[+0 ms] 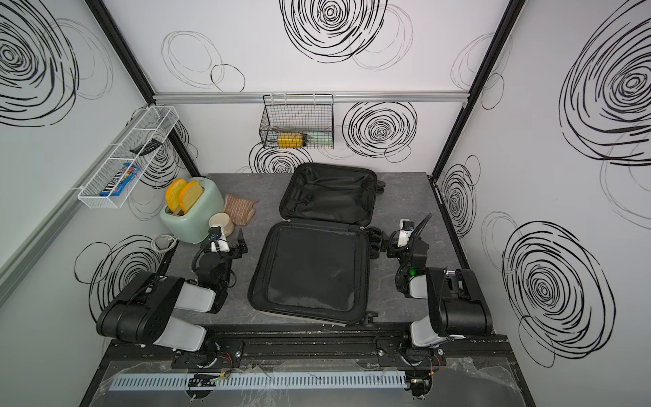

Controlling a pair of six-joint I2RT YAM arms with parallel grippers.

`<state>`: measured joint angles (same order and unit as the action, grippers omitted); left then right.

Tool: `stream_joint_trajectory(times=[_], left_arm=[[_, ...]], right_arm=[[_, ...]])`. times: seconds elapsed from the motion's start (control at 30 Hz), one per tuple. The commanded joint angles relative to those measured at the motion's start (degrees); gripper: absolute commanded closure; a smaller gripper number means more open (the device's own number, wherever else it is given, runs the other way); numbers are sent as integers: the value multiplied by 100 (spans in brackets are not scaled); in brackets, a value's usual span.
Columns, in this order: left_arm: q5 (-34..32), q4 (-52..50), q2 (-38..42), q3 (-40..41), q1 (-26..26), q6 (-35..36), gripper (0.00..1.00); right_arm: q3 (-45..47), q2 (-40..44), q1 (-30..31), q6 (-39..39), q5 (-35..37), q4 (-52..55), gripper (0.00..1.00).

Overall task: Open the suitcase zippers
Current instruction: Reset both arms

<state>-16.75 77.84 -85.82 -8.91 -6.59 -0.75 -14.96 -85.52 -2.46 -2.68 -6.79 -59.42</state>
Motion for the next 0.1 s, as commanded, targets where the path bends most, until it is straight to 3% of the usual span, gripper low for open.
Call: stream_joint_trajectory(times=[0.0, 0.07], left_arm=[[315, 228, 4, -132, 216, -92, 4], [233, 303, 11, -86, 168, -71, 4]], right_arm=[[-96, 55, 36, 83, 50, -175, 3], [-95, 57, 32, 82, 55, -175, 3]])
